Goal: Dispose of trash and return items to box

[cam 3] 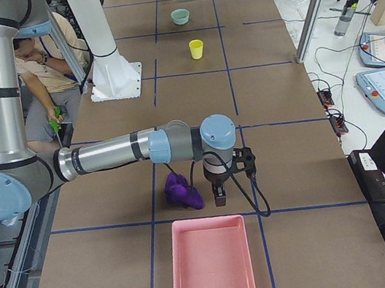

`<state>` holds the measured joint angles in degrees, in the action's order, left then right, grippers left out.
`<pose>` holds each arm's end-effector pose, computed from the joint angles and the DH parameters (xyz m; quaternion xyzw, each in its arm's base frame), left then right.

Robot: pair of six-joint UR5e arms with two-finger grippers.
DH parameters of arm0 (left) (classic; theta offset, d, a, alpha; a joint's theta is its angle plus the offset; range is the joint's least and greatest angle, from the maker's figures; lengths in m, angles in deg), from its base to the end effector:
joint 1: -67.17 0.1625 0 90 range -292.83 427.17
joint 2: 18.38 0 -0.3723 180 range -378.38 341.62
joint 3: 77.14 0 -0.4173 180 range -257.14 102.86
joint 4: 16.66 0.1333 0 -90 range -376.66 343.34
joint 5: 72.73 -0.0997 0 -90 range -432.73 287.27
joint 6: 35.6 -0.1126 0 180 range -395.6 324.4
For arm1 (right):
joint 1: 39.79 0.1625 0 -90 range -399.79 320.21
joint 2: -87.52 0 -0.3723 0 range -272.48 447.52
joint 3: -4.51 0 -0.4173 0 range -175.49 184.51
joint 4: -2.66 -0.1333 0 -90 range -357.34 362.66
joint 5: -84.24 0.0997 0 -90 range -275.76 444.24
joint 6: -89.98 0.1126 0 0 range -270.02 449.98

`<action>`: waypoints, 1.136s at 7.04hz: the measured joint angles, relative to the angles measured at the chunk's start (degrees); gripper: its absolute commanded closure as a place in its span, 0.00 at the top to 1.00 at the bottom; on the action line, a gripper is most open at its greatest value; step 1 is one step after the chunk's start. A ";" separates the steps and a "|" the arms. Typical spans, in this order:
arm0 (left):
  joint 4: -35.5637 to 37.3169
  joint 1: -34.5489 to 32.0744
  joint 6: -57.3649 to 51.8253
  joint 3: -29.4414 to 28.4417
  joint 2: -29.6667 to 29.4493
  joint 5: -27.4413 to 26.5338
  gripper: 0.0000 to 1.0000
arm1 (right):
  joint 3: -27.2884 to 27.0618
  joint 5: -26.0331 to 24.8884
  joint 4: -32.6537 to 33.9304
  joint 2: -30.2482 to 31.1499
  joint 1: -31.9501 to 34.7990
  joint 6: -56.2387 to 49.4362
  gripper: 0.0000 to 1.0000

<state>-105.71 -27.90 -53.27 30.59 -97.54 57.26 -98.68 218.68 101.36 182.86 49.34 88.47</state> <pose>-0.1007 -0.4452 0.5536 0.1151 0.3252 0.1206 0.9308 0.0472 -0.4780 0.5581 -0.0048 -0.3782 -0.0164 0.9256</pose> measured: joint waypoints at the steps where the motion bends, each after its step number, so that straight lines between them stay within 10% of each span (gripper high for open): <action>1: -1.27 0.15 0.05 -0.72 0.02 1.15 1.00 | -0.01 0.06 0.00 0.00 0.00 0.00 1.00; 4: -7.85 2.19 3.22 -2.13 -0.13 5.55 1.00 | 0.05 0.14 0.00 0.02 0.00 -0.09 1.00; 8: -22.29 19.28 33.54 2.51 -2.50 6.51 1.00 | 0.09 0.17 0.00 0.19 0.00 -0.02 1.00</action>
<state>-128.01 -8.63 -19.72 33.10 -100.04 63.77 -98.59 218.86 101.36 183.05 49.34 88.45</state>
